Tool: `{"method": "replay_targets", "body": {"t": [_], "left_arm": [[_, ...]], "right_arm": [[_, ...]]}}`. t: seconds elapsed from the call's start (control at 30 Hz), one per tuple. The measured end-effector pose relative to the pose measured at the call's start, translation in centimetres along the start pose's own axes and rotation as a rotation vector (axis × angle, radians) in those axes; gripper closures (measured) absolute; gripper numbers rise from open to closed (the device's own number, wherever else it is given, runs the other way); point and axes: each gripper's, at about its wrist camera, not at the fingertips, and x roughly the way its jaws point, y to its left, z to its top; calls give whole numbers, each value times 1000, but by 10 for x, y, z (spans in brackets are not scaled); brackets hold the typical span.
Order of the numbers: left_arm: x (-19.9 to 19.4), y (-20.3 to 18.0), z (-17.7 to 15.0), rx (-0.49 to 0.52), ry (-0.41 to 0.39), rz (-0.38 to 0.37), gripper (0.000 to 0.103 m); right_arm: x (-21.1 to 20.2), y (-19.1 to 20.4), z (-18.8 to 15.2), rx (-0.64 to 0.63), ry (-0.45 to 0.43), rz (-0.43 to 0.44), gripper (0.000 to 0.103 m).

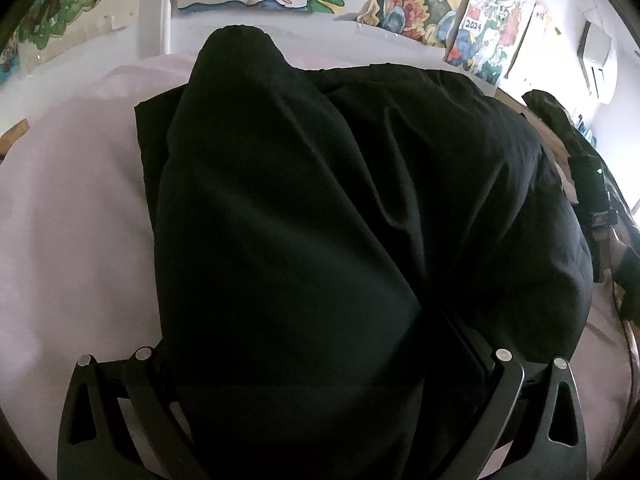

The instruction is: Fold large clothes

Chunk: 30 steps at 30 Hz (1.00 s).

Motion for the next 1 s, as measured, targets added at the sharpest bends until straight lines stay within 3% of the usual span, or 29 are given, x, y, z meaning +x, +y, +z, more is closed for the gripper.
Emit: {"method": "replay_targets", "body": {"t": [0.17, 0.27, 0.37, 0.4, 0.43, 0.53, 0.67, 0.77, 1.0], "left_arm": [[-2, -2, 0, -30, 2, 18, 3], [-7, -7, 0, -40, -14, 40, 15], [-15, -9, 0, -96, -40, 67, 42], [-19, -9, 0, -127, -57, 69, 58], [-22, -9, 1, -155, -69, 69, 68], [-33, -13, 4, -229, -82, 90, 82], [-57, -38, 8, -176, -103, 168, 89], [-84, -56, 5, -159, -124, 180, 90], [-147, -99, -27, -86, -91, 194, 90]], "right_arm": [[-7, 2, -3, 19, -39, -5, 27], [-12, 7, -3, 47, -62, -10, 46], [-16, 19, -1, 57, -77, -29, 61], [-18, 22, -2, 62, -83, -34, 66], [-21, 26, -2, 63, -90, -40, 68], [-28, 35, -4, 109, -124, -40, 76], [-51, 54, -10, 115, -169, -55, 81], [-72, 70, -17, 110, -195, -49, 82], [-118, 127, -45, 102, -124, -127, 82]]}}
